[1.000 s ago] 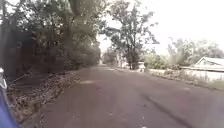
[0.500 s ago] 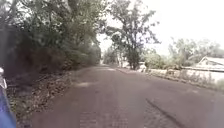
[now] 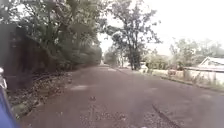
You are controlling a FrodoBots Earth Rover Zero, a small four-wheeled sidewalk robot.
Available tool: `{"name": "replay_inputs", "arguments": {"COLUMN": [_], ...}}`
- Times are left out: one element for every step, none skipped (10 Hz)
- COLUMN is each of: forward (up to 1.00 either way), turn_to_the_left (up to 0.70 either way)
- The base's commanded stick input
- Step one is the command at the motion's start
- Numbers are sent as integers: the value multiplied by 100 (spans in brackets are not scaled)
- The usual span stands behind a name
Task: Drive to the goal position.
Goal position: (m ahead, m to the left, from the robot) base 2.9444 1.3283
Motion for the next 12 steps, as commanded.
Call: {"name": "replay_inputs", "arguments": {"forward": [70, 70, 70, 70, 70, 70, 70, 70, 70, 70, 70, 70], "turn_to_the_left": [2, 1, 0, -1, -1, -1, -1, -1, -1, -1, -1, -1]}}
